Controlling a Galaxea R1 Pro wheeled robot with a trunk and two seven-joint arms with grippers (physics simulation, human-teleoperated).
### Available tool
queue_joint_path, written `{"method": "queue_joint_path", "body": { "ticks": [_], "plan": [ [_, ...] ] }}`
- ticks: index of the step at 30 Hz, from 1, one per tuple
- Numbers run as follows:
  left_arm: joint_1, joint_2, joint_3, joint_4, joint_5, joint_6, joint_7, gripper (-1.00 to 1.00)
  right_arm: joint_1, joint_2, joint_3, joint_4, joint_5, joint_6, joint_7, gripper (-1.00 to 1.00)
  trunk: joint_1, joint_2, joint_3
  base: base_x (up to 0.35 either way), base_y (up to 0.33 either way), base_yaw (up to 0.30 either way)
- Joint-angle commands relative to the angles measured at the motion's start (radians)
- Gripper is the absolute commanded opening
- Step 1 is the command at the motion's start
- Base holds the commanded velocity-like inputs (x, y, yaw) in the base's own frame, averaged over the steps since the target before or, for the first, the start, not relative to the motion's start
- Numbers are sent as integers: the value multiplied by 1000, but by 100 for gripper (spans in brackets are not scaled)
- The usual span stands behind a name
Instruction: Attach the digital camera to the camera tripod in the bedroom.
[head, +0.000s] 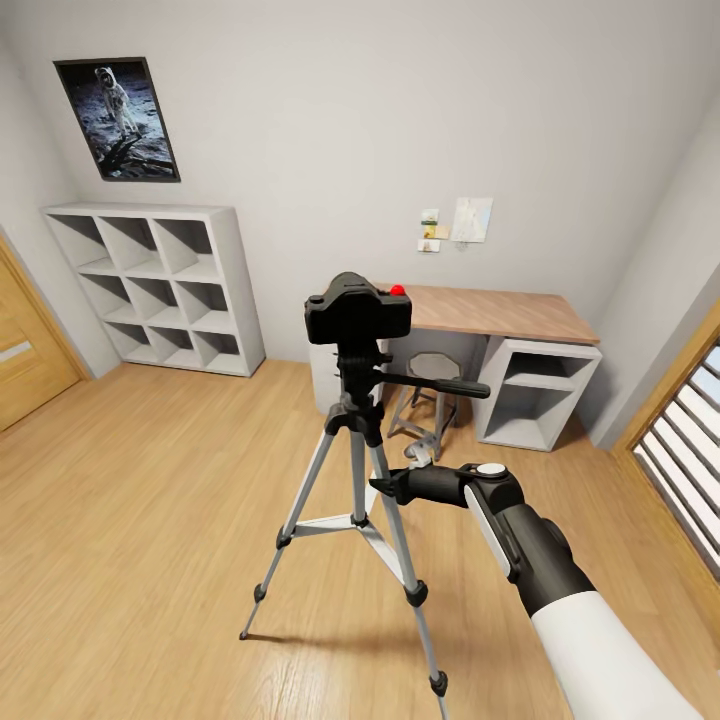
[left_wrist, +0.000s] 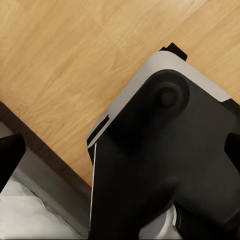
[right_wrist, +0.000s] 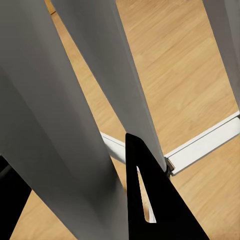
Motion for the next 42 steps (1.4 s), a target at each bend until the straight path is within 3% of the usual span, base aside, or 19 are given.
{"method": "queue_joint_path", "body": {
  "ticks": [1,42],
  "plan": [
    [1,-1,-8,0,6,4,3,100,0,0,2,6,12,5,2,-100,1,-1,-2,0,0,0],
    [7,-22,-8,0,14,-47,0,100,0,0,2,6,13,5,4,-100,1,-1,-2,0,0,0]
  ]
}}
